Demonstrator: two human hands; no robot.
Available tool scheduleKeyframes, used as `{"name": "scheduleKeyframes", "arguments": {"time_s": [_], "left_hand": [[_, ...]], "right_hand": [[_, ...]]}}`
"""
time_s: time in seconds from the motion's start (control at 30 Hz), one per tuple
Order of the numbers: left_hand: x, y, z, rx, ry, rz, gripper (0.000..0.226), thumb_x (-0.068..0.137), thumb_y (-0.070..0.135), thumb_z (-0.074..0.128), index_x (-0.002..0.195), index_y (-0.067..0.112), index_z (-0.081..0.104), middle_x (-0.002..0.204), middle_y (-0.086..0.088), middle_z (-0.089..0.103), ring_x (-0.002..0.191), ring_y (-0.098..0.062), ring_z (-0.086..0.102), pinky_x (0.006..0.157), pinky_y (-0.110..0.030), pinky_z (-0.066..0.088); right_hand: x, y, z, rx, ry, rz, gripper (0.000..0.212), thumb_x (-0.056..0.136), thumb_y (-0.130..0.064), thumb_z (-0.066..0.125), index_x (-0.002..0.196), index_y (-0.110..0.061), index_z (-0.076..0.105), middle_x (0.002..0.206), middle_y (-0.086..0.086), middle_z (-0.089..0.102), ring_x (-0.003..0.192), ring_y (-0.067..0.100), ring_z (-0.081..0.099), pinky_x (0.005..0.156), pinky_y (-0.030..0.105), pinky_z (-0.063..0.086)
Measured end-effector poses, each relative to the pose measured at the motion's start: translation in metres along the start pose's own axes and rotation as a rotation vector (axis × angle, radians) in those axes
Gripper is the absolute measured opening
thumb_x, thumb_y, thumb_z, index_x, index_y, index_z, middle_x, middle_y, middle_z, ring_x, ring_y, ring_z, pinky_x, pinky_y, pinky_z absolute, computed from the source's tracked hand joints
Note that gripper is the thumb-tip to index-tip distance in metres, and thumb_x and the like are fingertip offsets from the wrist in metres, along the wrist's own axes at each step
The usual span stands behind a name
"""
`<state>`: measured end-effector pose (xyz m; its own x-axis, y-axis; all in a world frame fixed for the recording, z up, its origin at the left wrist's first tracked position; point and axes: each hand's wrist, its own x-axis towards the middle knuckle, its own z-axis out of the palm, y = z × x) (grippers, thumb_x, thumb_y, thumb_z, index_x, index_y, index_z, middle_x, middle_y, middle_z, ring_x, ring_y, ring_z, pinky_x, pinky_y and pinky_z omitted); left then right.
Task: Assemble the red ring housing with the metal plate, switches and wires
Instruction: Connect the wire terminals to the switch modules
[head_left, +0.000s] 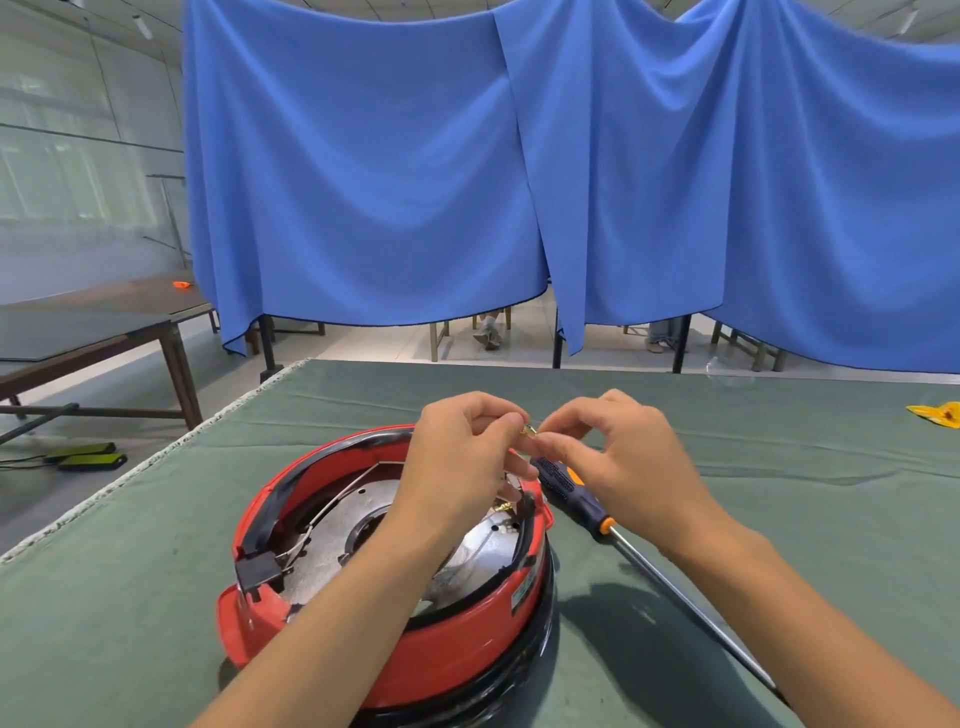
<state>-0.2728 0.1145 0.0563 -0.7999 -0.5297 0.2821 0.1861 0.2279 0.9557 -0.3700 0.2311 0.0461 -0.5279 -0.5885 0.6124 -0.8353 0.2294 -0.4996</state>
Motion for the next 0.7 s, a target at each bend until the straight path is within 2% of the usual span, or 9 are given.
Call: {"name": "scheduleKeyframes", "arguments": {"time_s": [0.13,0.3,0.5,0.6,0.7], "left_hand": [[0.004,0.005,-0.007,-0.295,-0.043,-0.232,0.015,0.092,0.006,0.053,0.093,-0.001,0.065,0.080,-0.016,0.073,0.059,-0.020,0.068,0.046,-0.026,0.053],[0.003,0.003,-0.007,-0.311,-0.082,-0.239,0.016,0.087,0.006,0.063,0.098,-0.004,0.068,0.083,-0.015,0.073,0.058,-0.014,0.065,0.047,-0.023,0.051],[0.000,0.004,-0.010,-0.302,0.055,-0.212,0.011,0.086,0.014,0.065,0.086,0.005,0.071,0.075,-0.006,0.072,0.060,-0.012,0.066,0.049,-0.022,0.052],[0.009,0.010,-0.027,-0.397,0.145,-0.298,0.013,0.092,0.016,0.056,0.084,0.009,0.064,0.079,-0.005,0.075,0.064,-0.013,0.069,0.049,-0.024,0.054],[0.019,0.015,-0.049,-0.330,0.093,-0.407,0.014,0.092,0.016,0.055,0.081,0.010,0.061,0.061,-0.001,0.069,0.050,-0.011,0.062,0.044,-0.023,0.052]], "right_hand": [[0.002,-0.003,-0.001,0.177,0.060,0.080,0.017,0.083,-0.019,0.071,0.069,-0.029,0.068,0.064,-0.009,0.069,0.063,0.003,0.061,0.060,0.019,0.048],[0.002,-0.011,0.003,0.262,0.077,0.155,0.019,0.082,-0.019,0.071,0.065,-0.027,0.067,0.061,-0.011,0.068,0.056,0.002,0.060,0.056,0.021,0.050],[0.000,-0.021,0.005,0.363,0.062,0.180,0.018,0.086,-0.028,0.068,0.070,-0.020,0.070,0.062,-0.004,0.069,0.057,0.008,0.065,0.061,0.030,0.054],[0.000,-0.021,0.006,0.380,0.116,0.227,0.028,0.089,-0.035,0.061,0.067,-0.019,0.068,0.063,-0.003,0.069,0.061,0.014,0.064,0.062,0.036,0.052],[0.000,-0.016,0.008,0.401,0.100,0.301,0.026,0.089,-0.030,0.061,0.065,-0.020,0.067,0.062,-0.004,0.069,0.059,0.010,0.063,0.062,0.035,0.052]]}}
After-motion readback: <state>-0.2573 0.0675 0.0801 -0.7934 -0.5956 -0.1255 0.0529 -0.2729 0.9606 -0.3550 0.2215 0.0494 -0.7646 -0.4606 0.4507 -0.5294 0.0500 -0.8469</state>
